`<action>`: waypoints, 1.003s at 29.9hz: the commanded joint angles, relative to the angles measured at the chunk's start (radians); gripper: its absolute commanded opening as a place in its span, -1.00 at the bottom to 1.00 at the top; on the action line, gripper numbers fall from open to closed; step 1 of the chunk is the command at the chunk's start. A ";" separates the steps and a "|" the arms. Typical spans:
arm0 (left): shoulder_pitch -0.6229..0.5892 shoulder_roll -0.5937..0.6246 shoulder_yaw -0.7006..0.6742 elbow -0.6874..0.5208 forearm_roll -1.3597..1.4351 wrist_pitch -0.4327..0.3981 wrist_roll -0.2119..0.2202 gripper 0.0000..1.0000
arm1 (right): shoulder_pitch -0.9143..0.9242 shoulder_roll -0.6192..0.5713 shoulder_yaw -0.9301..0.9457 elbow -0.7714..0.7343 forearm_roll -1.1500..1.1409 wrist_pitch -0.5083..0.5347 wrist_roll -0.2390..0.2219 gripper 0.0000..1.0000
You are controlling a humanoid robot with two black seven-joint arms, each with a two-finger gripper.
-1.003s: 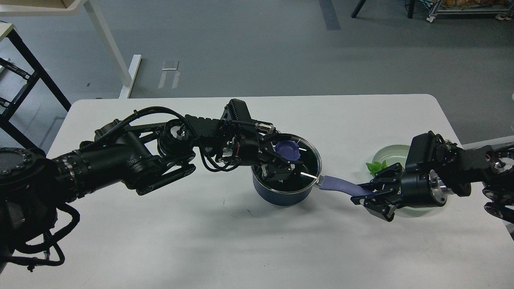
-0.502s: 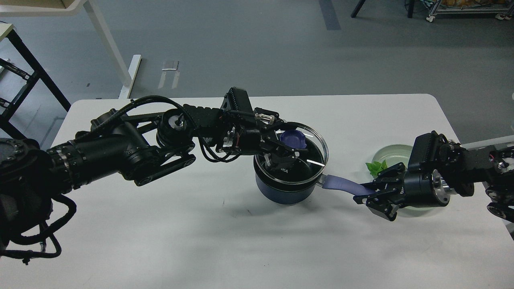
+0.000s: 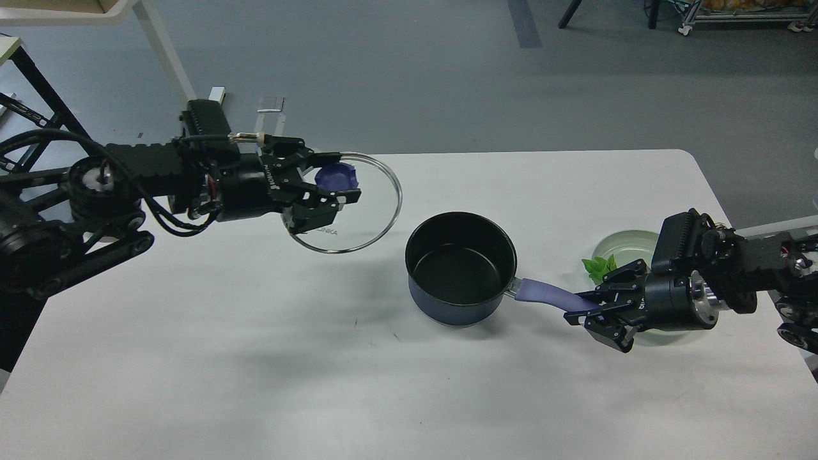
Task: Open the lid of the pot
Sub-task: 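Lift the glass lid off the pot with the left gripper, then lower the glass lid onto the table beside the pot and release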
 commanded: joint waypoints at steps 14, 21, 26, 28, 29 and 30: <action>0.354 0.146 0.000 0.034 -0.082 0.237 0.000 -0.06 | 0.002 0.003 -0.001 -0.001 -0.001 0.000 0.000 -0.39; 0.394 0.119 0.002 0.096 -0.070 0.300 0.000 -0.05 | 0.002 0.003 -0.001 -0.001 -0.001 0.000 0.000 -0.39; 0.426 0.108 0.002 0.145 -0.029 0.304 0.000 -0.05 | 0.002 0.002 -0.001 0.000 -0.001 0.000 0.000 -0.39; 0.437 0.108 0.002 0.157 -0.019 0.304 0.000 -0.04 | 0.002 0.002 0.001 -0.001 -0.001 0.000 0.000 -0.38; 0.443 0.108 0.002 0.162 -0.007 0.304 0.000 -0.02 | 0.002 0.002 0.001 -0.001 -0.001 0.000 0.000 -0.38; 0.448 0.108 0.002 0.166 0.007 0.304 0.000 -0.01 | 0.002 0.002 -0.001 -0.001 -0.001 0.000 0.000 -0.38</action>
